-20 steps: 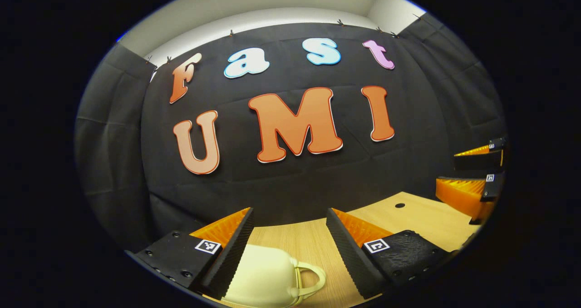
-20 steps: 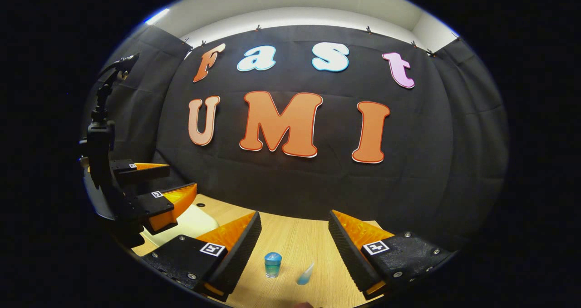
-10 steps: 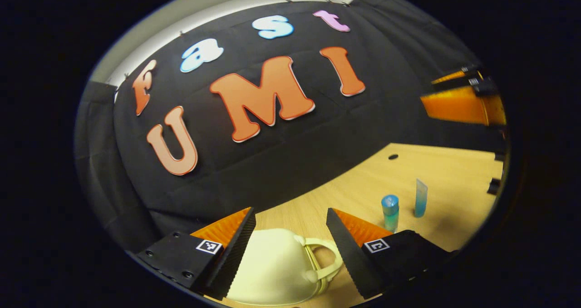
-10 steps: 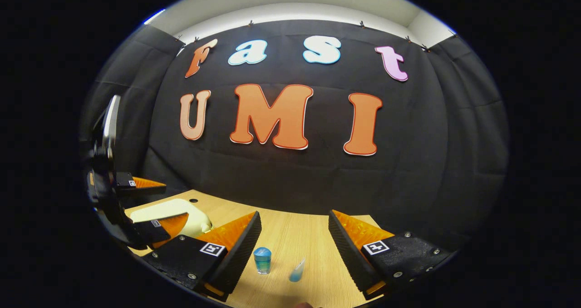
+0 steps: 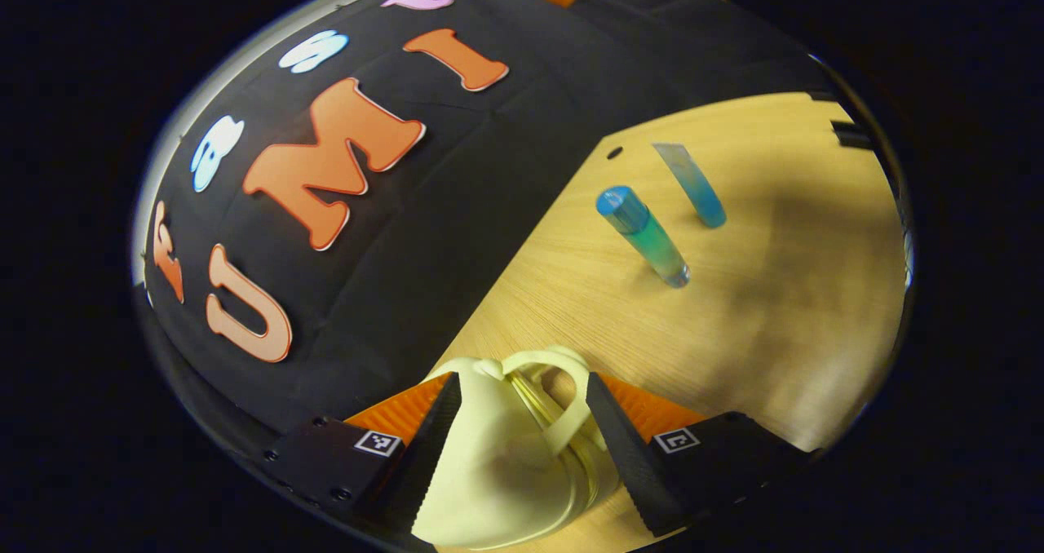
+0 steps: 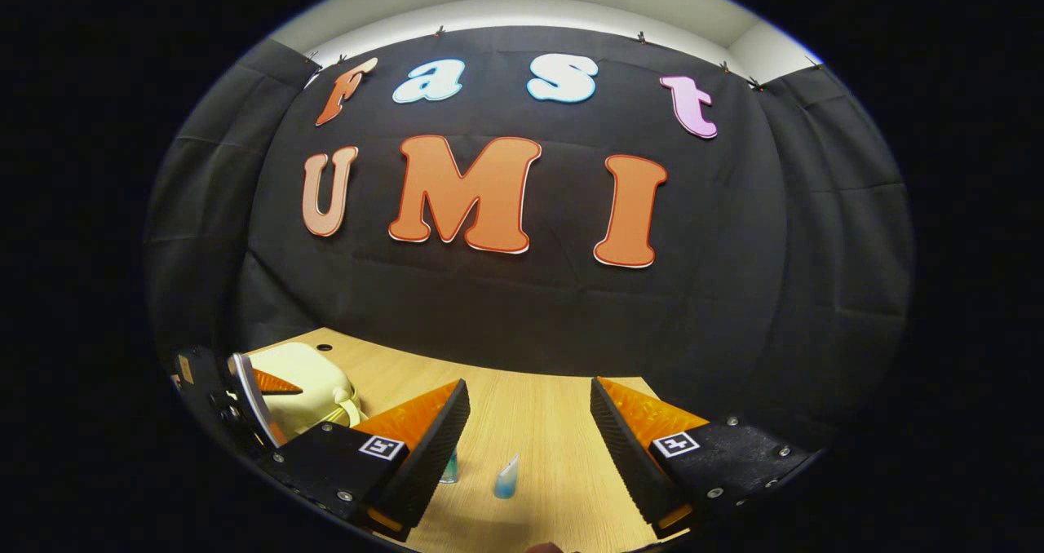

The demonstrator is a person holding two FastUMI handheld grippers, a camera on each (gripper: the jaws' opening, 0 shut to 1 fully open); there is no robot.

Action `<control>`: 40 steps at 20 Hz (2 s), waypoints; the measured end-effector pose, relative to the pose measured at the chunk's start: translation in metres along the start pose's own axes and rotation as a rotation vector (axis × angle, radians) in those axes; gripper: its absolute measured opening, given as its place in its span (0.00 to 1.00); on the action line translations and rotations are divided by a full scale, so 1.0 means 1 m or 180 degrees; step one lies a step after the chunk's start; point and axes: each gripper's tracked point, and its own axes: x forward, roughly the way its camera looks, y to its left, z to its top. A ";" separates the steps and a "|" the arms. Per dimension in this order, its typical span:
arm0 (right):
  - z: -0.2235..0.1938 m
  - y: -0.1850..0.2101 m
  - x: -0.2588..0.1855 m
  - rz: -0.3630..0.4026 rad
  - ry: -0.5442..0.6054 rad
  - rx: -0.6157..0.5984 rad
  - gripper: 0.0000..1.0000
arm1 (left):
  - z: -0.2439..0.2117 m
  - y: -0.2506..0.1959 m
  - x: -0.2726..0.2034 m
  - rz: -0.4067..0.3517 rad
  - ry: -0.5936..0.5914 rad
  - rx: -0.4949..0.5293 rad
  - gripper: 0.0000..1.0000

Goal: First open the suitcase, pack the skin care products into it, and then close the suitcase.

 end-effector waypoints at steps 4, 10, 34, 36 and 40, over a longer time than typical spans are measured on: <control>-0.003 -0.007 0.001 -0.0070 0.0025 -0.0004 0.95 | -0.017 -0.018 0.010 -0.0093 0.0162 0.0415 0.89; -0.005 -0.006 -0.001 -0.0094 0.0025 -0.0031 0.95 | -0.031 -0.027 0.028 -0.0017 0.0365 0.1190 0.51; 0.010 0.020 0.011 -0.0086 -0.0041 -0.0116 0.95 | -0.012 0.059 -0.001 0.1049 0.0164 -0.1392 0.06; 0.013 0.027 0.014 -0.0084 -0.0046 -0.0119 0.95 | -0.017 0.067 -0.002 0.1202 0.0167 -0.1687 0.07; 0.016 0.041 0.021 -0.0089 -0.0049 -0.0125 0.95 | -0.031 0.072 -0.002 0.1456 0.0247 -0.2054 0.07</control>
